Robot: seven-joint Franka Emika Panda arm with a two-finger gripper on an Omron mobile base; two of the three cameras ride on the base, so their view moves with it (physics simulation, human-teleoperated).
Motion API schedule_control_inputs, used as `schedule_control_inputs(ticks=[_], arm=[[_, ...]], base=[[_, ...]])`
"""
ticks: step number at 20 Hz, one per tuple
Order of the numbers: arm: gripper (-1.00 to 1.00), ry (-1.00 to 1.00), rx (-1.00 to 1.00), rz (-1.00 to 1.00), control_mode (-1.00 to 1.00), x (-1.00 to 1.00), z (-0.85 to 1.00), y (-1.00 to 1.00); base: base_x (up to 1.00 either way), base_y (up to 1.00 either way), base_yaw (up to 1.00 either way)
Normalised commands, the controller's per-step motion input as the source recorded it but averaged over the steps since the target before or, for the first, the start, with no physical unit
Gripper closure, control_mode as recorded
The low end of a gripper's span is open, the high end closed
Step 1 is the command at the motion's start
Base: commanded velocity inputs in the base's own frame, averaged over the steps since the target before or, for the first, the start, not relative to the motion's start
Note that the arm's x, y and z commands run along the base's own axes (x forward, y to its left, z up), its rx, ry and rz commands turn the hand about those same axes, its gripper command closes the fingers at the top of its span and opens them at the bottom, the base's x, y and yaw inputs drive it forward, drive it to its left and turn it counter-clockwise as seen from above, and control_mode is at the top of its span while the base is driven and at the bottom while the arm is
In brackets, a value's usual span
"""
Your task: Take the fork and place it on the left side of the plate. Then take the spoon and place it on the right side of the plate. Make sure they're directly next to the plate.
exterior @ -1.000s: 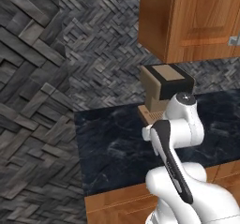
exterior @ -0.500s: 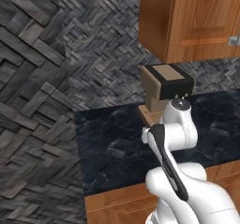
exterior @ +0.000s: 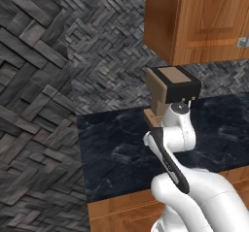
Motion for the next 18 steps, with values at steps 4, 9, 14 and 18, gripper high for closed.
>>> schedule_control_inputs(ticks=[4, 9, 14, 18], arm=[[-1.0, 0.07, 0.0, -0.02, -1.0, 0.38, -0.28, 0.0], [-1.0, 0.05, -0.02, 0.0, -1.0, 0.17, -0.47, 0.0], [-1.0, 0.01, -0.01, 0.0, -1.0, 0.12, -0.38, 0.0], [-1.0, 0.0, -0.01, 0.0, -1.0, 0.08, -0.31, 0.0]], base=[[0.0, 0.0, 0.0], [0.0, 0.0, 0.0], [0.0, 0.0, 0.0], [0.0, 0.0, 0.0]])
